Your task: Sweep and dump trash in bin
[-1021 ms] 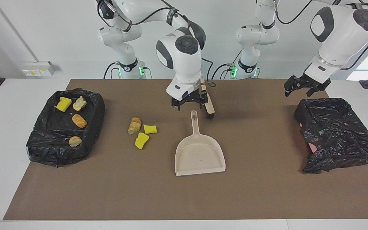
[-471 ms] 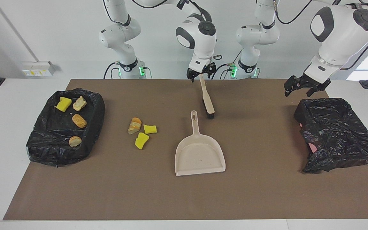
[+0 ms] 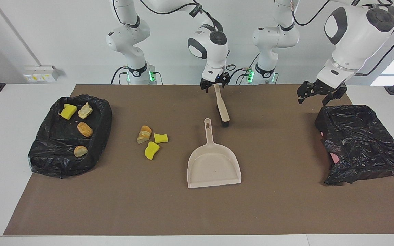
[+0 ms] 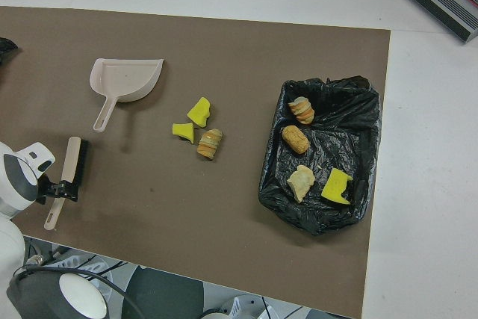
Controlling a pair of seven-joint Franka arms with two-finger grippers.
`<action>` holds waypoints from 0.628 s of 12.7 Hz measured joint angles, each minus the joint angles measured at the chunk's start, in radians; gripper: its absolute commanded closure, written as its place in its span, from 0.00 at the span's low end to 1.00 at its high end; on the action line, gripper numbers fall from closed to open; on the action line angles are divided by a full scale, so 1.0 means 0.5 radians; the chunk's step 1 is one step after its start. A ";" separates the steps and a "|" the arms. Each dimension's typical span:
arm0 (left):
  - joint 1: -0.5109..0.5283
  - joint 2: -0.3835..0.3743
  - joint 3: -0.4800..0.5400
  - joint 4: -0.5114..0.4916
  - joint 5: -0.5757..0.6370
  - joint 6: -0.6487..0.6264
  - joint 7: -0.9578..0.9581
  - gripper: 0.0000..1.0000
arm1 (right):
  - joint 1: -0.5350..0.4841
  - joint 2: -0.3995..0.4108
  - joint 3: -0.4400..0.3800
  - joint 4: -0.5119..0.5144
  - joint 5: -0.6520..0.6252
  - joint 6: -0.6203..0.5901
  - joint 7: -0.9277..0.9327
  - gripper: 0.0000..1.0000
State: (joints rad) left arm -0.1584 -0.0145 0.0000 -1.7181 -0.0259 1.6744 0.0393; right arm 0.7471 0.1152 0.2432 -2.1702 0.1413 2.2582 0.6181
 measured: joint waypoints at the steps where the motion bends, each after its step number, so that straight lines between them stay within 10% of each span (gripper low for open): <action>1: -0.047 0.012 0.000 -0.009 0.000 0.032 -0.002 0.00 | 0.002 0.003 0.000 -0.002 0.000 0.001 0.000 0.04; 5: -0.152 0.082 -0.004 -0.023 0.000 0.121 -0.007 0.00 | 0.004 0.003 0.000 -0.019 0.000 0.019 0.000 1.00; 8: -0.158 0.085 -0.004 -0.024 -0.001 0.138 -0.007 0.00 | 0.004 0.004 -0.002 -0.030 0.001 0.022 0.017 1.00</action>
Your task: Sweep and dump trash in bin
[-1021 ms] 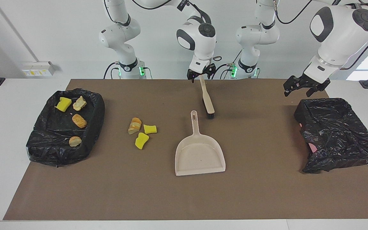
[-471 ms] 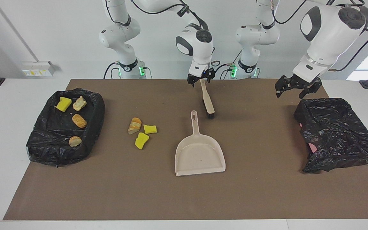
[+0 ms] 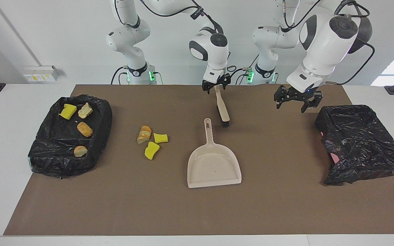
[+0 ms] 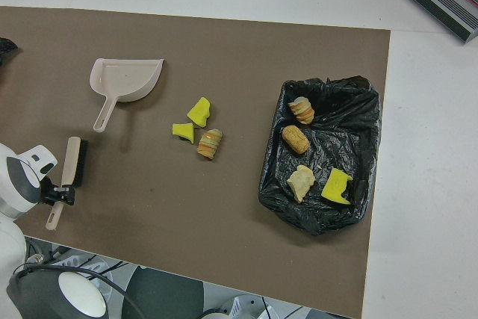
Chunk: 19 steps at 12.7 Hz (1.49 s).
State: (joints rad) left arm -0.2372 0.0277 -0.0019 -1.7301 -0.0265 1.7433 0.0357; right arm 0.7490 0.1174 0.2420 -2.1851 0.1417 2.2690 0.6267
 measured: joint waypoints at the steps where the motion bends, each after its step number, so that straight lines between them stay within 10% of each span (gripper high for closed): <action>1: -0.004 0.000 0.001 0.000 -0.006 0.015 0.000 0.00 | 0.000 0.000 -0.001 -0.002 0.000 -0.008 0.001 1.00; 9: -0.347 0.197 -0.005 -0.034 -0.025 0.311 -0.310 0.00 | -0.177 -0.212 -0.027 0.109 -0.012 -0.625 -0.115 1.00; 18: -0.863 0.640 -0.006 -0.036 -0.024 0.902 -1.067 0.00 | -1.336 -0.820 -0.051 0.062 -0.125 -1.241 -0.889 1.00; 19: -0.910 0.697 -0.006 -0.034 -0.023 0.943 -1.141 0.20 | -1.429 -0.807 -0.053 0.056 -0.208 -1.179 -0.928 1.00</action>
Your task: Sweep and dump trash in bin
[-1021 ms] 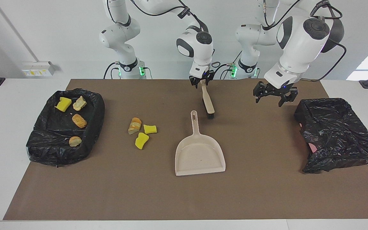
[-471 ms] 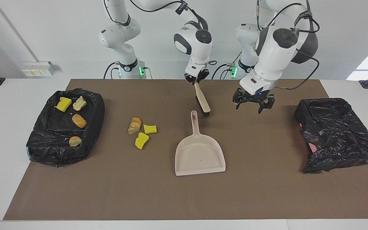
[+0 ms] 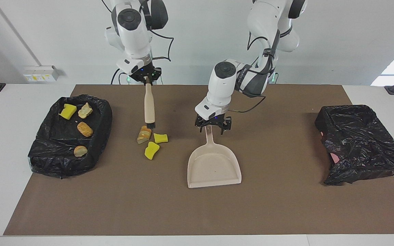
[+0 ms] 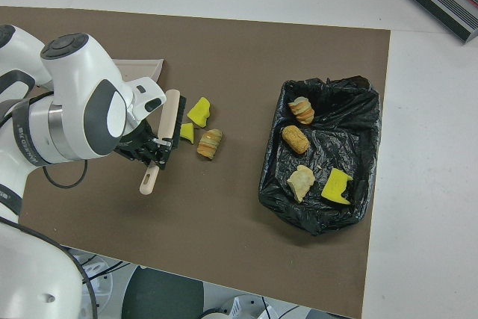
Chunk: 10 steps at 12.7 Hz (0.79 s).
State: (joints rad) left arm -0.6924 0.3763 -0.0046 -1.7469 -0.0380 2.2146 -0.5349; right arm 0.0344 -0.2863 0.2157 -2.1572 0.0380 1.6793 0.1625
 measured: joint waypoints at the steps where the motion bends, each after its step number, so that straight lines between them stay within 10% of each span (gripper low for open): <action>1: -0.024 0.039 0.001 0.005 0.000 0.012 -0.040 0.45 | -0.056 0.027 0.000 -0.011 -0.091 0.081 -0.024 1.00; 3: -0.028 0.057 0.008 0.013 0.000 0.004 -0.066 1.00 | -0.085 0.137 0.001 -0.042 -0.298 0.268 -0.014 1.00; 10: -0.010 0.035 0.050 0.077 0.002 -0.125 -0.028 1.00 | -0.077 0.490 0.028 -0.162 -0.472 0.563 0.157 1.00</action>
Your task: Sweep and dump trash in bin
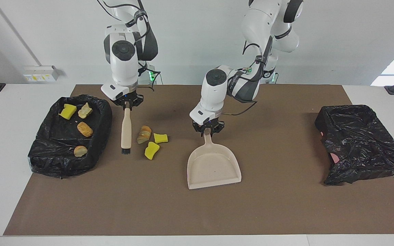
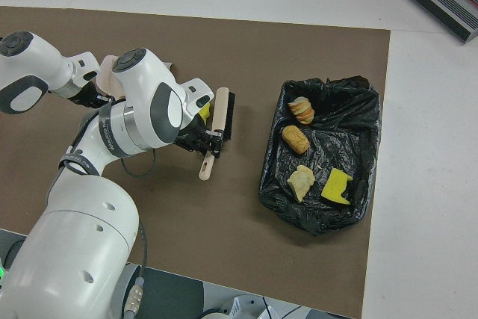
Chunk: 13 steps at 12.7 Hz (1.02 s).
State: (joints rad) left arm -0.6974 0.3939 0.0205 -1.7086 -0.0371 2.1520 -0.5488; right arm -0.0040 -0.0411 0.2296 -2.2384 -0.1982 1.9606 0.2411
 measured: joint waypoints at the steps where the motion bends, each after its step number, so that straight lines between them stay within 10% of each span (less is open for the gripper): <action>1: 0.023 -0.025 0.008 0.020 0.001 -0.056 0.079 1.00 | 0.004 0.015 0.002 -0.039 0.000 0.027 0.001 1.00; 13: 0.331 -0.342 0.025 -0.021 0.109 -0.713 2.352 1.00 | 0.500 0.066 0.014 -0.059 0.439 0.219 0.232 1.00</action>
State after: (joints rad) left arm -0.5319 0.2229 0.0330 -1.7192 0.0172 1.7955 0.6270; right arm 0.2461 -0.0079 0.2367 -2.2678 0.0211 2.0703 0.3571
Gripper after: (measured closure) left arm 0.670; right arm 0.744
